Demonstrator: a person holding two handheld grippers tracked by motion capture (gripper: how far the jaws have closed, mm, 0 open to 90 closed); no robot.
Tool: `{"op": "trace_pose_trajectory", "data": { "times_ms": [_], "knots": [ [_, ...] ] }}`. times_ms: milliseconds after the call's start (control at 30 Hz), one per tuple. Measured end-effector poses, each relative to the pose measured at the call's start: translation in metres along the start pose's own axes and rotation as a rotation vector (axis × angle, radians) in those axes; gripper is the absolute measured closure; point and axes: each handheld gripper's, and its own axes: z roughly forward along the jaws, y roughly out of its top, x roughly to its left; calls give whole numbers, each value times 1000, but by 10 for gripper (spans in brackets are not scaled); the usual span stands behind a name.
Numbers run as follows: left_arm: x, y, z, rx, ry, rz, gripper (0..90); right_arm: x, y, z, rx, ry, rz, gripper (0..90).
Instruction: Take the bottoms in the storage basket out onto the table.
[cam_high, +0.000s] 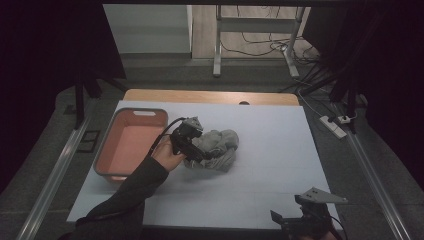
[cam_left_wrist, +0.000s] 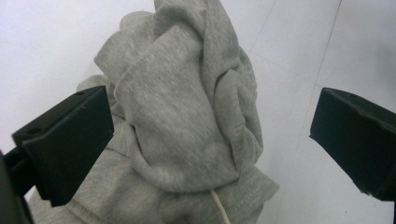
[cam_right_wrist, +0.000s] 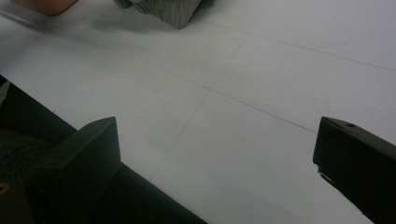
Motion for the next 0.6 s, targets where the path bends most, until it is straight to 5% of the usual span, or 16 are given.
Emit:
{"op": "trace_pose_trajectory", "data": {
  "times_ms": [600],
  "knots": [
    [-6, -15, -9, -57, -29, -19, 0, 1, 0, 1, 5, -3, -1, 9]
  ]
}}
